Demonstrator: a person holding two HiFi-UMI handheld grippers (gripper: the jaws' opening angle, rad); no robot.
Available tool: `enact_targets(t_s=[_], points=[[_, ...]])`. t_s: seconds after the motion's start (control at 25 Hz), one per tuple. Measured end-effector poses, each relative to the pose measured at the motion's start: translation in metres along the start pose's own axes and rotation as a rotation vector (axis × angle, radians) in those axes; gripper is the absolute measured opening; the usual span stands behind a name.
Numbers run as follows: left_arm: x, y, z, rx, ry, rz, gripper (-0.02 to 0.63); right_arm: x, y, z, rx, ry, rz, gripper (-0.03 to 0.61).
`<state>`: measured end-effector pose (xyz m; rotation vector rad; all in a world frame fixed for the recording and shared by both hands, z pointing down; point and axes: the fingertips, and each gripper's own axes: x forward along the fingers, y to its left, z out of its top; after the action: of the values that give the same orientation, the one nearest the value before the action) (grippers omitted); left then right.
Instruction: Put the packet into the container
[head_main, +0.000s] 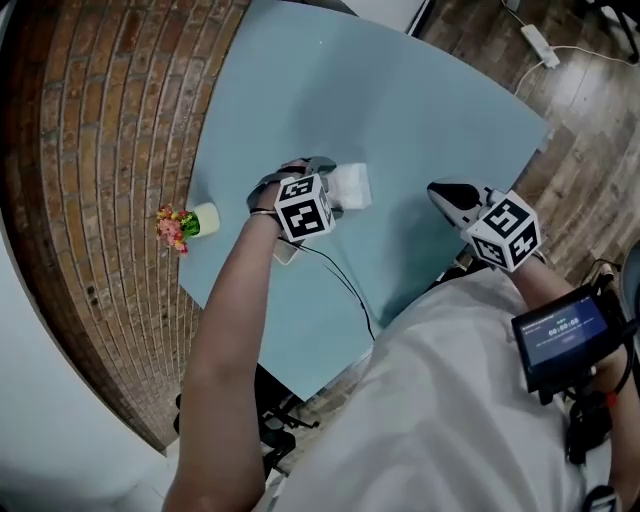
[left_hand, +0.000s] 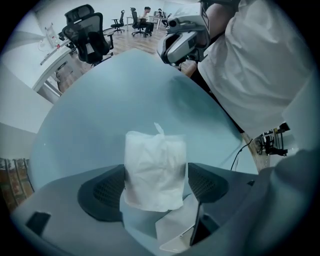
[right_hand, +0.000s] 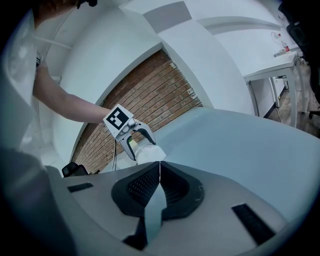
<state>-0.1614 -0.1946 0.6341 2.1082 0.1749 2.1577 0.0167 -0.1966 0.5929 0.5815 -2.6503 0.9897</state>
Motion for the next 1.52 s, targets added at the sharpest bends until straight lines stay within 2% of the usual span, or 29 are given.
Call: enact_targets(t_s=[0.44, 0.68, 0.96, 1.32, 1.52], points=[[0.007, 0.001, 0.001, -0.018, -0.013, 0.022, 0.384, -0.001, 0.001, -0.004, 0.013, 0.008, -0.006, 0.011], [0.001, 0.001, 0.006, -0.069, -0.024, 0.05, 0.336, 0.002, 0.002, -0.003, -0.001, 0.008, 0.011, 0.011], [-0.013, -0.003, 0.015, -0.12, -0.092, 0.105, 0.33, 0.012, 0.012, 0.0, -0.028, 0.027, 0.044, 0.011], [-0.031, -0.022, 0.021, -0.318, -0.215, 0.143, 0.328, 0.029, 0.038, 0.006, -0.089, 0.074, 0.112, 0.011], [-0.044, -0.033, 0.015, -0.478, -0.268, 0.2, 0.327, 0.036, 0.046, 0.014, -0.133, 0.102, 0.155, 0.011]])
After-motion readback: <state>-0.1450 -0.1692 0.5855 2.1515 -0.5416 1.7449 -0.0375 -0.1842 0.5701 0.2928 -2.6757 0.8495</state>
